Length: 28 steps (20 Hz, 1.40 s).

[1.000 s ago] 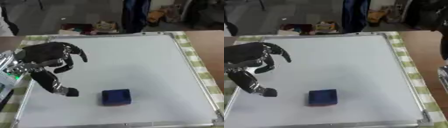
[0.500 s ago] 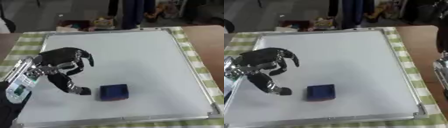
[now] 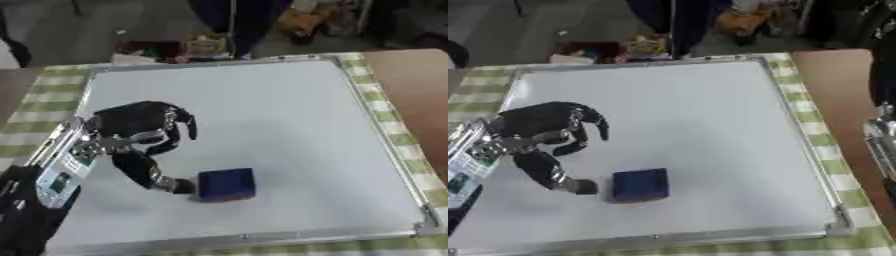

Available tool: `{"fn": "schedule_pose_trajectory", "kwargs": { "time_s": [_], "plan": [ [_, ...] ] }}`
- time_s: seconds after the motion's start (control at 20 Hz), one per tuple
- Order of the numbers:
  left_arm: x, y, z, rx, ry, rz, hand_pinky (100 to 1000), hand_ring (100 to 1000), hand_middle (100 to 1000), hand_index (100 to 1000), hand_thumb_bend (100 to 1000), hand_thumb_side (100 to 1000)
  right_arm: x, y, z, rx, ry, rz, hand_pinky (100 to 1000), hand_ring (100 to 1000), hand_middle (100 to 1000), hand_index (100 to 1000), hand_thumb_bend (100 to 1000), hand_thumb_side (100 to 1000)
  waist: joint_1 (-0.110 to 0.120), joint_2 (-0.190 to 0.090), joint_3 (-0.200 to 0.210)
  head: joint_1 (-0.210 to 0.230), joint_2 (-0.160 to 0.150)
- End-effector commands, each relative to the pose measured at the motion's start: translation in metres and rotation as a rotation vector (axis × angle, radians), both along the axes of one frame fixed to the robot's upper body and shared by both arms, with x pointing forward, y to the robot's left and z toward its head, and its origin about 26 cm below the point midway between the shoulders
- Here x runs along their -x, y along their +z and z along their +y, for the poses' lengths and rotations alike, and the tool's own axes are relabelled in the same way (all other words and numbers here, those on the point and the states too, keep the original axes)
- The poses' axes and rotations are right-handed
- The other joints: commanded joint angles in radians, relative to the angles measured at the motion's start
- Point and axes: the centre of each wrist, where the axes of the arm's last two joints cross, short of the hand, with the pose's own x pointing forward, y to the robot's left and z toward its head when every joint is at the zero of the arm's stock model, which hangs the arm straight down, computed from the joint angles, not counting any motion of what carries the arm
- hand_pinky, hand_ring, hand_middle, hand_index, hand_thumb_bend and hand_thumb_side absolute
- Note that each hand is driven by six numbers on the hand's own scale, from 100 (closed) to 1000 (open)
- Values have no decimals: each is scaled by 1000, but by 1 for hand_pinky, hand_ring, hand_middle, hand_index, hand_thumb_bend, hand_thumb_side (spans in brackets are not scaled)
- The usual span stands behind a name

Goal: Wipe the whiteboard clean with a brush.

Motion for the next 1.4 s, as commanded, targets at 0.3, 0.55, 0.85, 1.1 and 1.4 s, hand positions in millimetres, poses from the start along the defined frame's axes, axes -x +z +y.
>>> {"fn": "schedule_pose_trajectory", "kwargs": {
  "time_s": [0.3,0.55,0.85,1.1,1.4],
  "plan": [
    [4,9,-16,13,-25,-4,835,790,643,115,594,836,2,10,1,11,8,-20,713,598,493,286,148,980,0,-17,-5,3,3],
    [4,2,-24,11,-12,20,836,788,643,113,590,836,2,11,1,12,11,-21,713,598,492,285,150,979,2,-9,-12,7,-2],
    [2,-5,-25,3,5,23,835,787,642,112,589,832,2,11,1,11,12,-22,714,597,492,284,149,977,4,-4,-15,9,-10],
    [1,-6,-22,8,11,22,834,783,637,110,585,832,2,12,1,7,13,-28,714,598,492,285,148,978,1,-3,-17,4,-40],
    [2,-3,-21,16,8,19,834,781,634,110,582,832,2,12,1,4,15,-30,714,599,493,286,148,979,-3,-5,-18,6,-56]
  ]
}}
